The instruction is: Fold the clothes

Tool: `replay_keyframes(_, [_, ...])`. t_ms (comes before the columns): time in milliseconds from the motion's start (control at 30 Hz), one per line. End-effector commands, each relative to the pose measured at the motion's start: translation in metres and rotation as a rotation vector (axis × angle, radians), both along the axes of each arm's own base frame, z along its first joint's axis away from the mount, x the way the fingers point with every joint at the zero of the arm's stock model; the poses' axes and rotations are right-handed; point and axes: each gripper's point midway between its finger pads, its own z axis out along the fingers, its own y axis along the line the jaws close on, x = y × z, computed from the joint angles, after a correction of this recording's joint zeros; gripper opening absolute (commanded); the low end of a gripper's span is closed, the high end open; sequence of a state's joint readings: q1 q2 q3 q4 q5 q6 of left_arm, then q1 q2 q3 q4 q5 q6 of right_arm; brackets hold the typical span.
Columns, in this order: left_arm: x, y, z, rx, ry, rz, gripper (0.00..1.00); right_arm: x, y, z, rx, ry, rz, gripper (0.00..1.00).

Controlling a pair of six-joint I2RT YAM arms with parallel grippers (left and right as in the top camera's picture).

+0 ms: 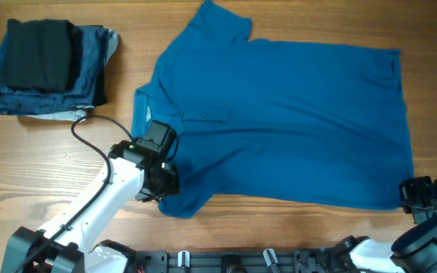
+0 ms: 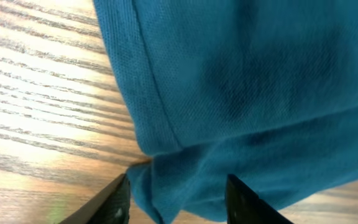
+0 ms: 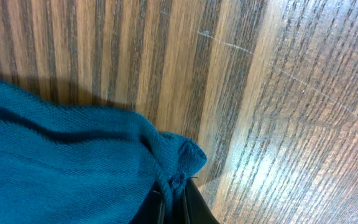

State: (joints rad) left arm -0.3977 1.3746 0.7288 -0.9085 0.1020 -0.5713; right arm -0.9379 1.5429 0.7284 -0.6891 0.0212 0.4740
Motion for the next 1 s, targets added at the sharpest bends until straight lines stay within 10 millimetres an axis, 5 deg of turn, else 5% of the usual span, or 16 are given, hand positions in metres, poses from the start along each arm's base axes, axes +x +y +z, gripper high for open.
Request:
replay_keyframes(0, [-0.007, -0.004, -0.007, -0.017, 0.022, 0.07, 0.49, 0.006, 0.007, -0.006, 0.032, -0.036, 0.013, 0.04])
replay_keyframes(233, [-0.043, -0.013, -0.023, -0.006, 0.11, 0.067, 0.56, 0.006, 0.007, -0.005, 0.031, -0.037, 0.014, 0.04])
replay_keyframes(400, [-0.044, -0.013, -0.023, 0.006, 0.108, 0.056, 0.55, 0.006, 0.007, -0.005, 0.031, -0.037, 0.013, 0.04])
replay_keyframes(567, [-0.034, -0.018, -0.024, -0.014, 0.066, 0.055, 0.77, 0.006, 0.007, -0.005, 0.031, -0.037, 0.014, 0.04])
replay_keyframes(600, [-0.032, -0.019, -0.024, -0.017, 0.061, 0.077, 0.75, 0.006, 0.007, -0.005, 0.031, -0.037, 0.013, 0.04])
replay_keyframes(700, [-0.03, -0.018, -0.024, -0.012, 0.056, 0.099, 0.46, 0.006, 0.007, -0.005, 0.031, -0.037, 0.014, 0.04])
replay_keyframes(800, [-0.032, -0.018, -0.024, -0.012, 0.065, 0.098, 0.04, 0.006, 0.007, -0.005, 0.032, -0.036, 0.018, 0.04])
replay_keyframes(900, [-0.024, -0.023, -0.009, -0.018, 0.055, 0.075, 0.04, 0.018, 0.005, 0.007, 0.028, -0.098, 0.041, 0.04])
replay_keyframes(967, [-0.009, -0.024, 0.02, 0.004, 0.023, 0.015, 0.04, 0.025, 0.0, 0.026, 0.002, -0.119, 0.049, 0.04])
